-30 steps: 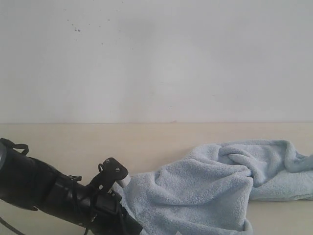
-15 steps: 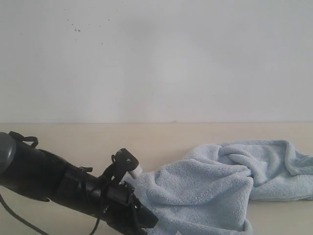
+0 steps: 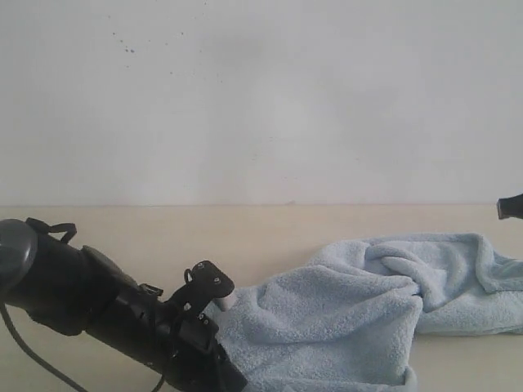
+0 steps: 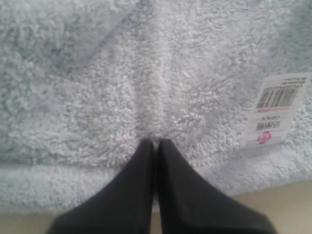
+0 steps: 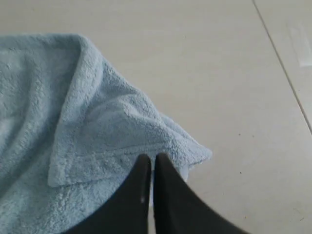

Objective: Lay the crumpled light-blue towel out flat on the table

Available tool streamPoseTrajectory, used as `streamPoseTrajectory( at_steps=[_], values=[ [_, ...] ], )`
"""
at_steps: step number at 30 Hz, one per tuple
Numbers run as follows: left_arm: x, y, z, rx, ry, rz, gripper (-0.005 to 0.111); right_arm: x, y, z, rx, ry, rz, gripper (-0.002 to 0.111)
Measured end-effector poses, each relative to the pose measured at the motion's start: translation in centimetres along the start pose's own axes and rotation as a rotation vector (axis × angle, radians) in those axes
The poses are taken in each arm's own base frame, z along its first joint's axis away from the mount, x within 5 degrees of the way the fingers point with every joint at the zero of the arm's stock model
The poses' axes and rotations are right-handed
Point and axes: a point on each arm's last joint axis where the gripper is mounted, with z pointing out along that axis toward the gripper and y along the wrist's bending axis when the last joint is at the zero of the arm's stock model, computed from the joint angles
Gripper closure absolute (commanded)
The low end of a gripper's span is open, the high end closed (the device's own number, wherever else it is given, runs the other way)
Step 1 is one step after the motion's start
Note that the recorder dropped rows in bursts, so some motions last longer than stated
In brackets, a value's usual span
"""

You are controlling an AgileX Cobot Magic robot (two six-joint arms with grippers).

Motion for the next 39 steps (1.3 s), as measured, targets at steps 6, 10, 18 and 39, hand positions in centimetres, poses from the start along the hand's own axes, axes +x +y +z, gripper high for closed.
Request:
streamPoseTrajectory(
  at_steps=[6,10,18,39],
  values=[
    [0.5,2.6,-2.1,-0.131,0.020,-0.066,0.103,0.7,1.0,2.1,-0.057,0.032,-0.053,0.071],
    [0.9,4.8,-3.8,-0.228,-0.002,-0.099,0.103,0.6,2.0,2.5,-0.130,-0.004,-0.113,0.037],
    [-3.0,3.9,-10.0,-0.296,-0.238,-0.156,0.103,1.7,4.8,5.1,-0.202,0.002,-0.179,0.069],
    [-5.4,0.9,-14.4,-0.186,-0.418,-0.187,0.103,3.0,5.4,7.7,-0.188,0.101,-0.243,0.108]
  ],
)
